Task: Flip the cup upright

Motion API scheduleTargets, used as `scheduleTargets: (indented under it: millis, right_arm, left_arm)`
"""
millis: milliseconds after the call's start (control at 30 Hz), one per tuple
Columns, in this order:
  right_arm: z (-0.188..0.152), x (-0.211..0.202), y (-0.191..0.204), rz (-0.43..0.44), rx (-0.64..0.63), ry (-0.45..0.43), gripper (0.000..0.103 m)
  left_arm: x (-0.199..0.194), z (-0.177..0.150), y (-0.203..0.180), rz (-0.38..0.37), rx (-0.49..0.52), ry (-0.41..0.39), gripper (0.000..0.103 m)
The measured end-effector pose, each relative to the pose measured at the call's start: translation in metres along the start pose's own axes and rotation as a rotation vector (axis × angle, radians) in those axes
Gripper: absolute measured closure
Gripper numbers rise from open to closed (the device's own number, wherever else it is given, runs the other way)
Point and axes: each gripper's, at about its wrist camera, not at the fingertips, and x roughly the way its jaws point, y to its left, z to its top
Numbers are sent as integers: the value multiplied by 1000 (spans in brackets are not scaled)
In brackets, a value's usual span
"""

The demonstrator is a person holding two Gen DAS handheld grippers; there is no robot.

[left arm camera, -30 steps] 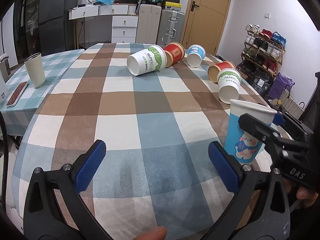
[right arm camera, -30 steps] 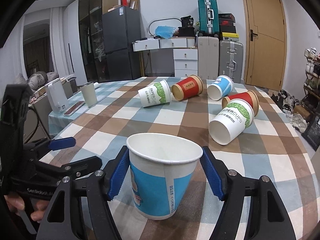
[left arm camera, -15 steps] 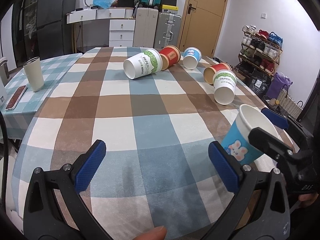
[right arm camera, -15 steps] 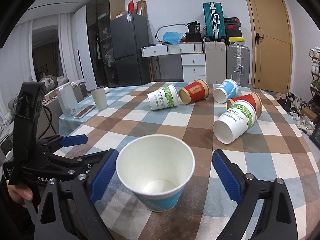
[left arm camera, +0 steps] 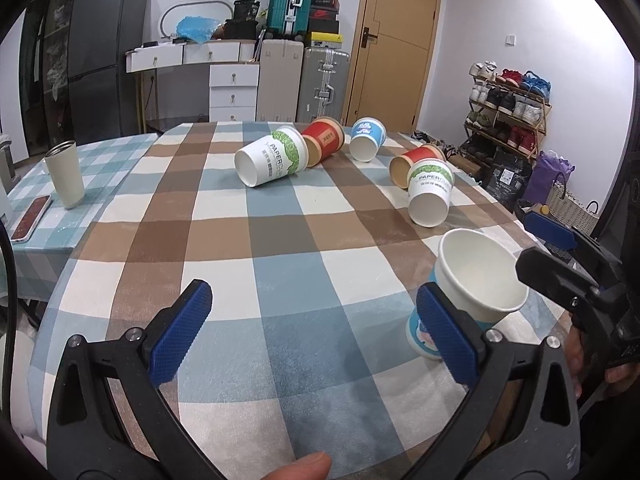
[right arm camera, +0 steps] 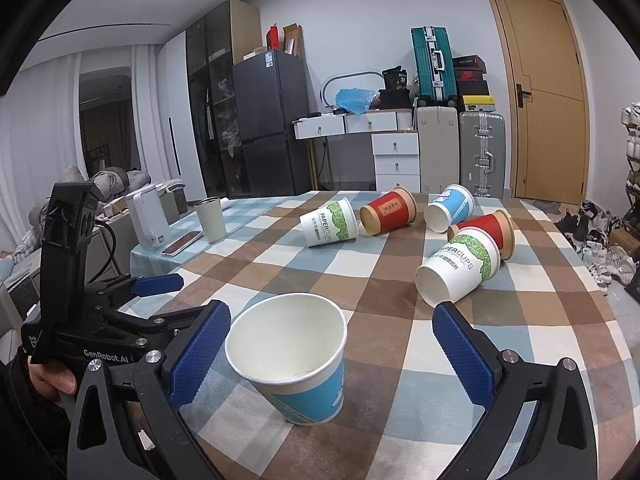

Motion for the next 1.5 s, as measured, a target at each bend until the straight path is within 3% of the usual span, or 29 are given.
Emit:
scheduleTargets:
  millis: [500, 1500]
  right_arm:
    - [-8, -16, -15, 18, -14, -44, 0]
    - [-9, -19, -16, 33, -13, -53, 0]
  left_arm:
    - [-26, 1, -15, -16, 71, -104, 1]
    - [-32, -1, -21, -52, 95, -118, 1]
